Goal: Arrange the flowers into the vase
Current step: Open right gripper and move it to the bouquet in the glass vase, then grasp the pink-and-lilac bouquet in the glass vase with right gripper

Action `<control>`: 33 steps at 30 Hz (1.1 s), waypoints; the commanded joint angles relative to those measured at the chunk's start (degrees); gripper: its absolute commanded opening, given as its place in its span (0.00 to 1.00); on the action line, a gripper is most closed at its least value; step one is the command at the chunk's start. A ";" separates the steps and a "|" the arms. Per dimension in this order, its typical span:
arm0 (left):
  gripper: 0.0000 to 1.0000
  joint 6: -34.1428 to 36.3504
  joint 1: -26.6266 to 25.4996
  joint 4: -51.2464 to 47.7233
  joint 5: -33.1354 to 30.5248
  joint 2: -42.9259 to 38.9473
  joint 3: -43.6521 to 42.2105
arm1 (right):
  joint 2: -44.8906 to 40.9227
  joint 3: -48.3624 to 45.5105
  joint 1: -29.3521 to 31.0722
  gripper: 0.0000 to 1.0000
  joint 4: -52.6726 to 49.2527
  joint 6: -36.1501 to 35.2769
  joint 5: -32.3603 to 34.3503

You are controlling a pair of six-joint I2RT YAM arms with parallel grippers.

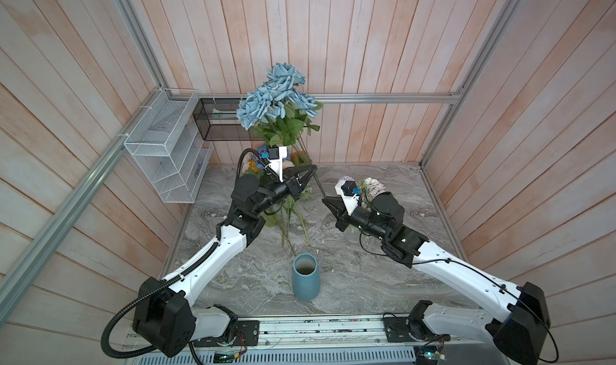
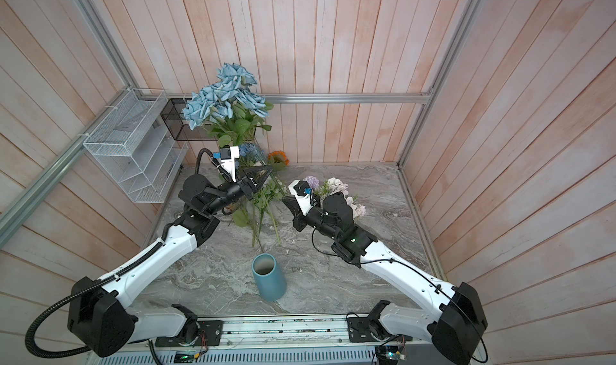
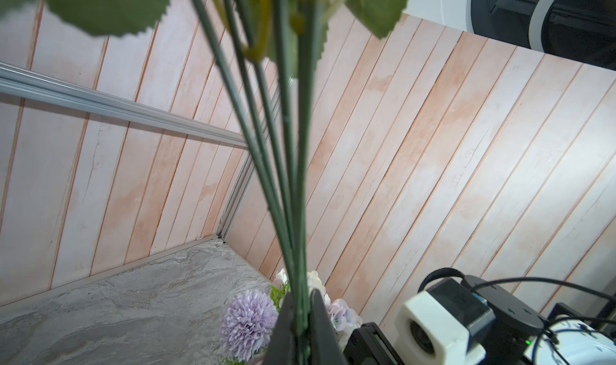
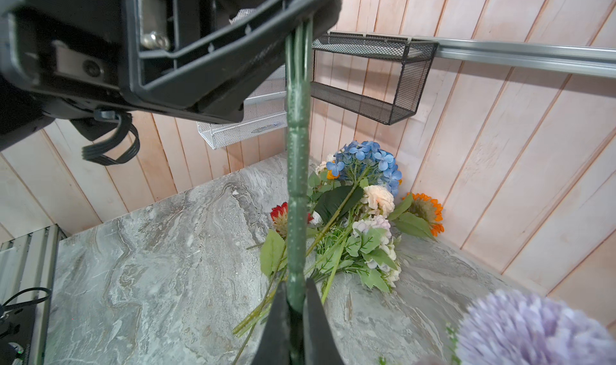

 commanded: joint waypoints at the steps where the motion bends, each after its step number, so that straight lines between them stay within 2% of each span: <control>1: 0.00 4.37 0.78 0.44 -4.45 -1.37 -1.84 | -2.00 1.61 0.11 0.28 1.60 2.45 -2.11; 3: 0.00 5.78 0.75 0.12 -6.15 -1.84 -2.87 | -2.71 2.30 0.07 0.46 0.61 3.68 -3.83; 7: 0.00 8.57 0.82 -0.35 -10.95 -2.60 -5.60 | -4.85 3.08 0.09 0.57 -4.06 6.98 -6.56; 11: 0.00 9.55 0.73 -0.12 -12.24 -2.43 -7.31 | -8.95 0.97 0.16 0.61 -9.32 12.08 -9.45; 16: 0.00 9.57 0.68 1.17 -12.63 -1.43 -8.71 | -15.15 -2.76 0.16 0.62 -19.23 19.33 -8.55; 21: 0.00 10.00 0.24 2.44 -13.82 -0.80 -10.00 | -19.08 -7.99 0.29 0.61 -23.54 26.02 -12.71; 24: 0.00 10.24 0.02 2.94 -14.44 -0.33 -10.74 | -20.33 -11.23 0.67 0.61 -26.22 28.02 -12.83; 29: 0.00 10.37 -0.24 3.03 -14.92 0.45 -11.07 | -21.94 -15.99 1.30 0.68 -31.11 28.73 -5.65; 33: 0.00 10.31 -0.42 2.11 -15.32 0.52 -10.92 | -22.71 -16.46 1.30 0.75 -36.86 27.27 7.33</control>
